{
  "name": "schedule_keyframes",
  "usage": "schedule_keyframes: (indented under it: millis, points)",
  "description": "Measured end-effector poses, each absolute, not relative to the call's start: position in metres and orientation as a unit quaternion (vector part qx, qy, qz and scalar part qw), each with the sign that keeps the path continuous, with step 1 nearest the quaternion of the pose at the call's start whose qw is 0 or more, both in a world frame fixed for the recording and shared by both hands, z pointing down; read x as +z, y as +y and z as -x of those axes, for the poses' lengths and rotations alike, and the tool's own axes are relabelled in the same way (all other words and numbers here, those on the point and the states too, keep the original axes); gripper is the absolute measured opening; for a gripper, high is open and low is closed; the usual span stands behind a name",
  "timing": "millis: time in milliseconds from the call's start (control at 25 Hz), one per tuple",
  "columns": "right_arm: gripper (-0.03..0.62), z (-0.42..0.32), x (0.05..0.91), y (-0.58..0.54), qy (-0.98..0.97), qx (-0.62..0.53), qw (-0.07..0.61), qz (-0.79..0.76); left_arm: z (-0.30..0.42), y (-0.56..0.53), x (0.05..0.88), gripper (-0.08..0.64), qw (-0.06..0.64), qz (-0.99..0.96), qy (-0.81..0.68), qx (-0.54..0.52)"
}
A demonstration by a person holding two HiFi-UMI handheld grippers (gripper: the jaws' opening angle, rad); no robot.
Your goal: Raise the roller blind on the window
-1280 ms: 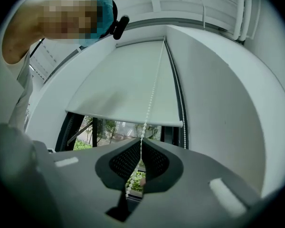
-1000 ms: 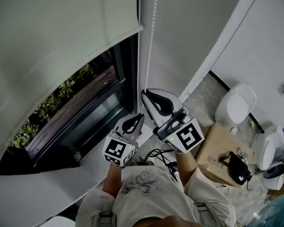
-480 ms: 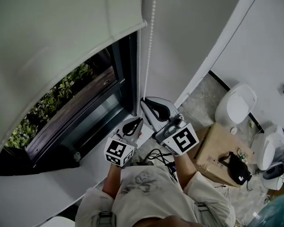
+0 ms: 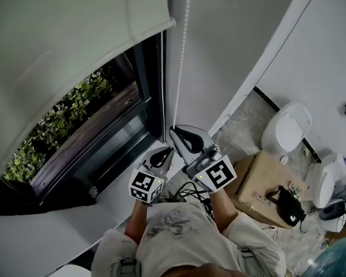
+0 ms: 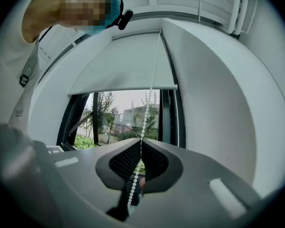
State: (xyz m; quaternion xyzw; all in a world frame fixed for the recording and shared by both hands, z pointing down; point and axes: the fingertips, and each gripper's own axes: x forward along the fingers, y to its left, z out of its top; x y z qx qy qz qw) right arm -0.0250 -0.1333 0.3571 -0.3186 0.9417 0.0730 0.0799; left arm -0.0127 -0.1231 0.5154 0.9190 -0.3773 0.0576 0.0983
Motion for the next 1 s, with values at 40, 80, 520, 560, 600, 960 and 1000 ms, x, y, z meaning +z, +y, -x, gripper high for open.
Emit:
schedule_keyframes:
  millis: [40,80,520,560,600,960,1000]
  points:
    - [0.012,0.025,0.36,-0.133,0.942,0.072,0.078,0.319,0.012,-0.123,0.519,0.015,0.101,-0.919,-0.377,0.06]
    - [0.012,0.026,0.363,-0.133,0.942,0.07,0.075,0.32,0.012,-0.122,0.522,0.015,0.103,-0.918,-0.377,0.062]
    - [0.012,0.026,0.392,-0.134,0.943,0.06,0.069,0.32,0.013,-0.12,0.562,0.015,0.136,-0.911,-0.378,0.093]
    - [0.012,0.026,0.395,-0.134,0.943,0.059,0.068,0.32,0.013,-0.12,0.565,0.015,0.138,-0.91,-0.378,0.095]
    - [0.012,0.025,0.399,-0.134,0.944,0.055,0.064,0.32,0.013,-0.12,0.568,0.015,0.141,-0.91,-0.379,0.096]
    - [0.012,0.019,0.416,-0.134,0.946,0.034,0.036,0.321,0.016,-0.116,0.571,0.017,0.154,-0.91,-0.377,0.076]
    - [0.012,0.018,0.416,-0.135,0.946,0.033,0.036,0.322,0.017,-0.115,0.57,0.018,0.154,-0.91,-0.377,0.076]
